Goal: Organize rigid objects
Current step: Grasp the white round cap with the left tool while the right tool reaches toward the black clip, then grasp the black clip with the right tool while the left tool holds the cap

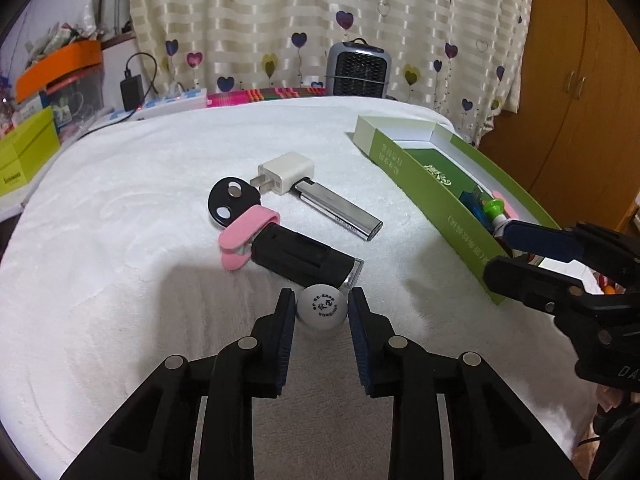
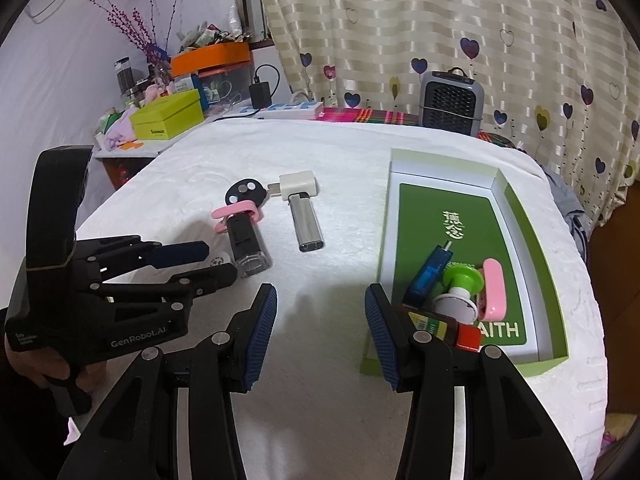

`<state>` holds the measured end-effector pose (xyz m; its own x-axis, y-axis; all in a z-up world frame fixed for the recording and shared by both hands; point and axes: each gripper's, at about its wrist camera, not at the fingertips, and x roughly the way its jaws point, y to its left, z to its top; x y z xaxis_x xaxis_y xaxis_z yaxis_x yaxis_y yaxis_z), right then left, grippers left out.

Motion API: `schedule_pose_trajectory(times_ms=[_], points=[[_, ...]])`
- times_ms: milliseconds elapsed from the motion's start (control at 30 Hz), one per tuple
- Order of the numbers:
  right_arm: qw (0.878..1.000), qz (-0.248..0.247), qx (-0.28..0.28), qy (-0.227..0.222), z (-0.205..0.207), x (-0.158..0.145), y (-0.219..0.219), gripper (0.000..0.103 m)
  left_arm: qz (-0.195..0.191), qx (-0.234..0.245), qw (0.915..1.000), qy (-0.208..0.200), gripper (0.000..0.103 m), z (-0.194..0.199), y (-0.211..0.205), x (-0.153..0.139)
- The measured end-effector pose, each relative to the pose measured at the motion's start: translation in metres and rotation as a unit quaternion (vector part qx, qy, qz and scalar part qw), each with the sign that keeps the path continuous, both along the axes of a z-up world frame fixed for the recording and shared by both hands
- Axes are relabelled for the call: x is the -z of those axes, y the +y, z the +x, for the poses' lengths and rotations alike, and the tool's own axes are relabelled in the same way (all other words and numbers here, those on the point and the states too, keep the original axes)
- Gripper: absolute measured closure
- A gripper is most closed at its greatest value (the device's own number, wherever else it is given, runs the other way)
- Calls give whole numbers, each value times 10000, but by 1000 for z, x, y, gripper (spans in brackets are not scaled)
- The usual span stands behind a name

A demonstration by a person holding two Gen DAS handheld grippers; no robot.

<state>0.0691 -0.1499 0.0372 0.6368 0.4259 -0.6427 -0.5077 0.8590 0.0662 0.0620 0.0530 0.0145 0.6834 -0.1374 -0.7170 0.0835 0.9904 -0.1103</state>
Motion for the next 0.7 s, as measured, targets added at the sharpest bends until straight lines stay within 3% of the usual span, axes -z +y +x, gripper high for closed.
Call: schedule_pose_trajectory(times_ms=[367, 700], points=[[9994, -93, -314, 90, 10, 3, 28, 56, -166, -347, 9991, -156, 77, -5, 27, -5], [9961, -317, -739, 362, 32, 17, 69, 56, -408, -641, 9971, 52, 77, -1, 47, 2]])
